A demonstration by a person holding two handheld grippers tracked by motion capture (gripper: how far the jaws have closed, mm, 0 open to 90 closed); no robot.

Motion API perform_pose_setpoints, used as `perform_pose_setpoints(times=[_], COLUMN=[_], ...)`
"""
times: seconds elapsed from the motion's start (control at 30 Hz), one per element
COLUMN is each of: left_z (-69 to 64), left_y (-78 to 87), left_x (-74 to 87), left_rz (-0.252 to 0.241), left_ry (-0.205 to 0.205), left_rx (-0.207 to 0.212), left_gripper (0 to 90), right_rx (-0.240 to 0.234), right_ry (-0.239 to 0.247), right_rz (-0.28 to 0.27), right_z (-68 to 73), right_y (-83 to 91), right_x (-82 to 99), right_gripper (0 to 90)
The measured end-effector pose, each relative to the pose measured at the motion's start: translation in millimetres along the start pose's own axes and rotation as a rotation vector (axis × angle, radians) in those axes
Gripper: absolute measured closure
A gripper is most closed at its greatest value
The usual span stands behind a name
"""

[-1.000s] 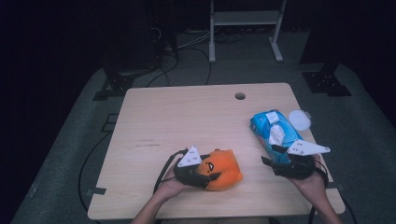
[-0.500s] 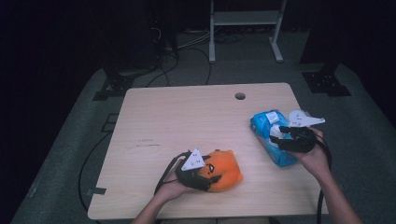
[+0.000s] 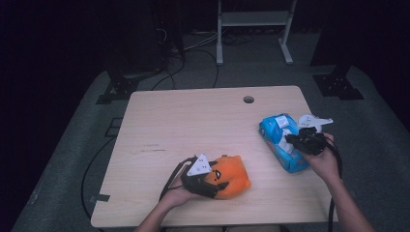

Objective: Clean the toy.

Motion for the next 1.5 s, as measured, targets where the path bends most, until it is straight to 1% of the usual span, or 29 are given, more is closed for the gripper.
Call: perform_pose_setpoints(times=[0.07,0.13,0.17,0.23,0.33,0.37,0.43,0.47,0.57,0.6,0.67,0.73,0.8,0.87,0.97,1.0,1.03,1.07,1.13,1.17,1.23,1.27,1.33,1.37,1.4,1.47,1.5], left_z=[0.4,0.3,0.2,0.0,-0.1,-0.1,0.1,0.1,0.2,0.4,0.4,0.4,0.9,1.1,1.2,1.2,1.2,1.1,1.2,1.2,1.5,1.5,1.3,1.2,1.1,0.9,0.8], left_y=[0.1,0.4,0.8,1.6,2.5,2.6,2.3,2.1,1.5,1.3,1.2,0.9,1.3,1.8,1.7,1.8,1.8,1.9,1.9,1.8,1.6,1.5,1.4,1.5,1.2,1.2,1.0], left_x=[0.2,0.6,1.3,2.2,3.7,3.9,3.7,3.7,3.7,3.7,4.0,3.8,4.2,4.8,4.8,4.9,4.9,5.0,5.1,5.1,5.0,5.0,5.0,5.0,4.8,4.8,4.6], left_rz=[0.002,0.0,0.001,0.002,0.0,-0.002,-0.004,-0.002,0.0,0.0,0.0,-0.004,-0.001,0.002,0.001,0.001,-0.002,-0.002,-0.003,-0.003,-0.004,-0.005,-0.006,-0.005,-0.009,-0.005,-0.004], left_ry=[0.001,0.003,-0.002,0.0,-0.002,0.0,0.0,-0.003,-0.005,-0.006,-0.002,-0.001,-0.003,-0.008,-0.009,-0.009,-0.008,-0.006,-0.007,-0.008,-0.008,-0.008,-0.008,-0.007,-0.006,-0.009,-0.009], left_rx=[0.002,0.002,0.001,-0.001,-0.003,-0.005,-0.007,-0.008,-0.012,-0.013,-0.012,-0.012,-0.009,-0.01,-0.01,-0.009,-0.009,-0.01,-0.009,-0.008,-0.008,-0.008,-0.008,-0.007,-0.008,-0.007,-0.008], left_gripper=[21.8,21.7,21.7,21.6,21.2,21.2,21.1,21.1,20.8,20.6,20.5,20.4,20.4,20.3,20.2,20.2,20.2,20.2,20.2,20.1,19.9,19.9,19.8,19.7,19.7,19.7,19.7], right_rx=[-0.013,-0.026,-0.041,-0.054,-0.09,-0.107,-0.139,-0.164,-0.204,-0.219,-0.24,-0.274,-0.291,-0.327,-0.358,-0.377,-0.385,-0.403,-0.454,-0.482,-0.532,-0.556,-0.565,-0.582,-0.587,-0.572,-0.56], right_ry=[-0.011,-0.012,-0.012,-0.002,0.009,0.014,0.041,0.055,0.093,0.115,0.139,0.16,0.189,0.2,0.241,0.252,0.262,0.269,0.279,0.293,0.312,0.318,0.319,0.316,0.311,0.311,0.31], right_rz=[-0.013,-0.034,-0.044,-0.067,-0.109,-0.123,-0.152,-0.166,-0.201,-0.216,-0.238,-0.252,-0.256,-0.262,-0.259,-0.248,-0.241,-0.23,-0.203,-0.179,-0.137,-0.112,-0.088,-0.075,-0.067,-0.058,-0.059], right_z=[1.8,5.1,7.5,11.8,23.1,28.7,41.6,51.3,72.3,81.3,93.4,107.8,120.7,134.6,154.4,163.2,167.7,173.8,186.2,191.8,202.0,206.5,208.8,209.5,209.1,206.2,204.8], right_y=[6.5,15.4,20.2,29.7,44.7,49.6,59.8,66.6,81.6,88.0,96.2,104.9,110.2,115.7,121.8,124.4,125.7,127.7,132.4,133.0,132.0,128.3,119.2,113.6,107.2,92.9,85.8], right_x=[-3.4,-8.4,-11.6,-18.9,-29.5,-32.4,-37.0,-38.9,-42.8,-44.5,-47.0,-49.8,-51.6,-52.6,-49.2,-45.9,-43.6,-40.5,-33.5,-29.2,-20.8,-17.0,-15.1,-14.9,-15.7,-18.2,-19.8], right_gripper=[85.5,85.8,85.9,85.8,85.8,85.8,85.8,85.8,85.8,85.8,85.7,85.7,85.7,85.7,85.7,85.6,85.7,85.7,85.4,85.2,85.2,85.2,85.0,84.9,84.7,83.3,80.6])
Point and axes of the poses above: each handheld gripper's, and its own axes: y roughly backward along the jaws, x roughly out of its underside, z roughly to its left, the point moved 10 cm from there along -y, roughly forward along the jaws, and after that the axes turned 9 degrees about x, right-handed, at the moved point
